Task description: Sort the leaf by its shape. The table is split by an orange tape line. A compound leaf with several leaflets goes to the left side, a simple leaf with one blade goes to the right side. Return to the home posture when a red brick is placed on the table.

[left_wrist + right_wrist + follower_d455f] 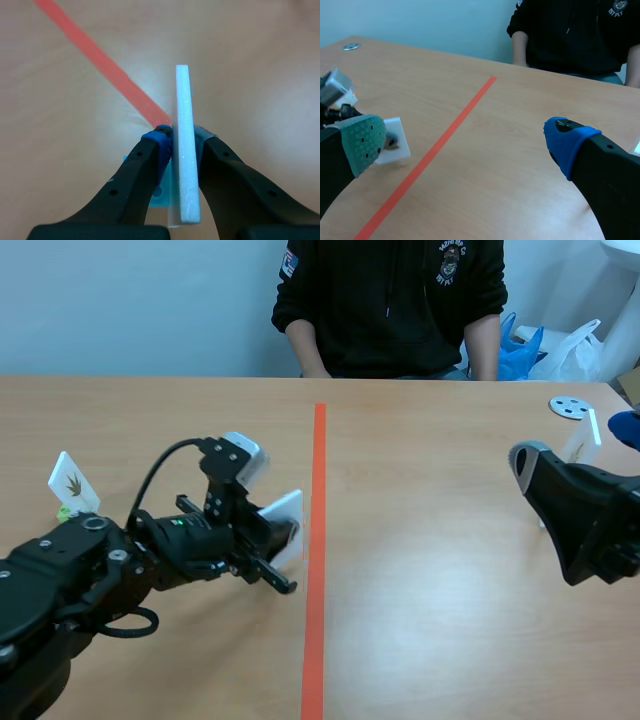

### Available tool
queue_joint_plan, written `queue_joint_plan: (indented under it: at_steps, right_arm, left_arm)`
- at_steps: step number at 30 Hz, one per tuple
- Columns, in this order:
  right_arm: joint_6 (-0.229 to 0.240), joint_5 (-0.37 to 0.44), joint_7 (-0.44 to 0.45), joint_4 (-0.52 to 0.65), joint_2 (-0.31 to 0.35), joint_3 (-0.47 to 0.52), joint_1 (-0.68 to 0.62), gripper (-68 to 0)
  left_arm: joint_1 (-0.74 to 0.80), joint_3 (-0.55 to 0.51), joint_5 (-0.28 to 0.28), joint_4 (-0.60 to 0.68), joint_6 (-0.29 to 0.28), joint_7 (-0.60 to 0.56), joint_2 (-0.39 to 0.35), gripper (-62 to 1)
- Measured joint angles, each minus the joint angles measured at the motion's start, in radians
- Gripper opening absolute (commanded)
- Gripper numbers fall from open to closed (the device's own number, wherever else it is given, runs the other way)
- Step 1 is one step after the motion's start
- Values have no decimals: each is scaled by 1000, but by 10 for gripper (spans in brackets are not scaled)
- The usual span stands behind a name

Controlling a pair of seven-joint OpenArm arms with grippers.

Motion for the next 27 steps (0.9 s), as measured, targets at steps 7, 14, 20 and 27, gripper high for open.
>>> queue_joint_plan:
  at_steps: [7, 14, 20, 27]
  right_arm:
    - [0, 0, 3, 0, 0, 0, 0, 4]
    - [0, 0, 4, 0, 0, 0, 0, 4]
    - [0, 0, 4, 0, 0, 0, 0, 4]
    - [0, 0, 5, 0, -5, 0, 0, 4]
  left_arm:
    - [33, -155, -28, 43, 140, 10, 3, -554]
    - [30, -317, -32, 30, 227, 10, 0, -552]
    - [29, -349, -40, 17, 265, -3, -14, -552]
    - [30, -372, -40, -79, 316, -93, -14, -552]
